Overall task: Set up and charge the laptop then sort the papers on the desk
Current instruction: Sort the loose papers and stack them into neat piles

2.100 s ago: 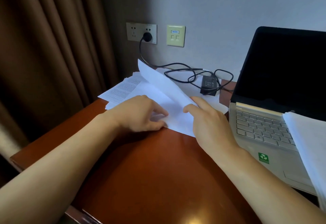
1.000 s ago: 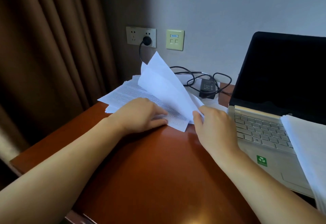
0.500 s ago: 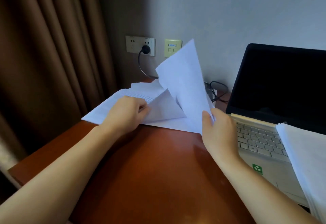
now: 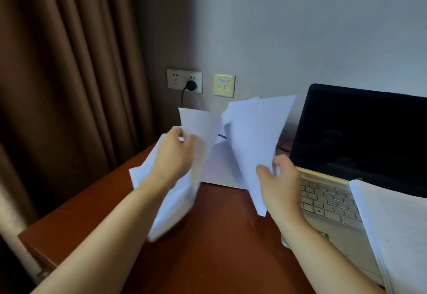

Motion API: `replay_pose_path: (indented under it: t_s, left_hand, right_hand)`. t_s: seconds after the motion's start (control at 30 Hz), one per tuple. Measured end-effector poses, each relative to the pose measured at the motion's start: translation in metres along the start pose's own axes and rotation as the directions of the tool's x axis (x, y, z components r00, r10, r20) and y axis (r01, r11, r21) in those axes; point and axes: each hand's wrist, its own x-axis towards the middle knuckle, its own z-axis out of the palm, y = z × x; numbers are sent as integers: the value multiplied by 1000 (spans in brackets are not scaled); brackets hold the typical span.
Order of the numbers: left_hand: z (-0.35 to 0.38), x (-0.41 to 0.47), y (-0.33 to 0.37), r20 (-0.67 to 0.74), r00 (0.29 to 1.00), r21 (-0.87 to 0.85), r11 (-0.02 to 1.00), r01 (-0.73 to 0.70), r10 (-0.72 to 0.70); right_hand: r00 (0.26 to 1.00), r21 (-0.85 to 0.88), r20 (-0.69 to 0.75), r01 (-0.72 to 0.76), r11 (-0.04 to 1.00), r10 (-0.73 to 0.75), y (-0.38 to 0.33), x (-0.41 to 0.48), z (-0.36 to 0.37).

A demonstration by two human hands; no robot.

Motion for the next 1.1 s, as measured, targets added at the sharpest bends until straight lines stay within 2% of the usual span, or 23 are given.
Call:
replay_pose_path:
  t_s: [0.07,0.13,0.23,0.3,0.4,0.43,0.47,0.53,0.57,0.63,0.7,0.77,0.9,0.97,1.1]
  left_hand:
    - [19,-4,12,107,992,-232,969,84,-61]
    - [37,-8,21,208,975,-338,929,149,-81]
    - [55,-19,28,280,955,-335,922,194,-99]
    - [62,-26,24,329,941,-298,937,184,-81]
    - [59,-35,12,480,877,-288,939,189,-30]
    - [55,-36,7,513,858,-295,942,161,14]
    - [48,-35,0,507,858,-263,963,67,79]
    - [34,-26,-14,444,872,-28,976,-217,207]
    - [25,-20,-21,418,878,134,941,-312,232]
    - [9,-7,-37,454,873,338,873,-351,175]
    - [-3,-1,-51,583,810,469,791,-394,58]
    - [-9,2,-58,664,747,561,663,-497,-2]
    - [-5,6,-58,679,727,592,513,-621,97]
    - [-1,5,-57,695,714,625,423,-656,82]
    - [-3,4,-47,678,731,665,359,-655,78]
  right_hand:
    - [994,80,101,-47,996,39,-6,-4,1]
    - [960,150,239,-182,972,143,-11,-7,1]
    - [862,205,413,-402,892,294,-14,-10,-2]
    - [795,278,516,-508,815,320,-17,-11,-7]
    - [752,324,557,-588,741,353,-16,-14,-7]
    - [759,295,528,-584,756,381,-13,-14,-6]
    - [772,256,490,-571,780,404,-12,-14,-6]
    - [835,169,375,-488,857,401,-11,-11,-8]
    - [875,129,310,-426,895,372,-13,-8,-12]
    - [937,90,186,-316,944,296,-20,-2,-23]
    - [968,94,87,-244,965,237,-25,2,-39]
    - [981,73,7,-192,979,192,-24,6,-54]
    - [987,-22,-75,-144,989,142,-12,6,-70]
    - [987,-49,-91,-134,990,129,-7,2,-74]
    - [989,-63,-115,-105,992,98,-3,-8,-79]
